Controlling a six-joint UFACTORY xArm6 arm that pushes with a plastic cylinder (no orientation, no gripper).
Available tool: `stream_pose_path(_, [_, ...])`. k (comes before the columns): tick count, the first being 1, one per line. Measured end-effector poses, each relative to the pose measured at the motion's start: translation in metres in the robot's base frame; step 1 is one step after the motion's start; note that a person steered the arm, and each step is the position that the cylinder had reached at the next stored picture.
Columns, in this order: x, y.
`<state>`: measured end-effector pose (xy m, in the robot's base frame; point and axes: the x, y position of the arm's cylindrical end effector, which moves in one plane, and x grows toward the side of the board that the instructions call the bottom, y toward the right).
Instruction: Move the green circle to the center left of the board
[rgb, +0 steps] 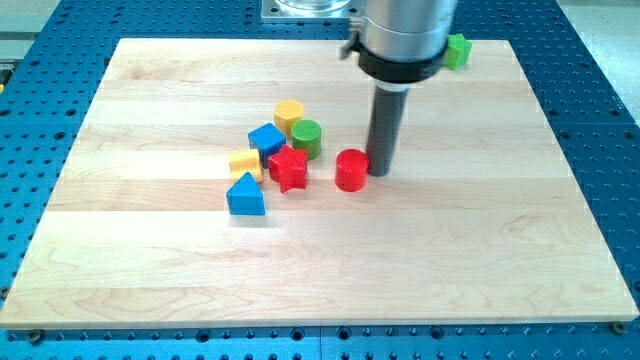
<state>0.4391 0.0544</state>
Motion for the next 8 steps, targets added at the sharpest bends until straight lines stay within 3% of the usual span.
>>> stream_pose_path(2, [0.053, -0.070])
stream_pose_path(6, [-0.009, -0.069])
stream_pose_path(7, [-0.029, -0.025])
stream_pose_path(8, [-0.046, -0.069])
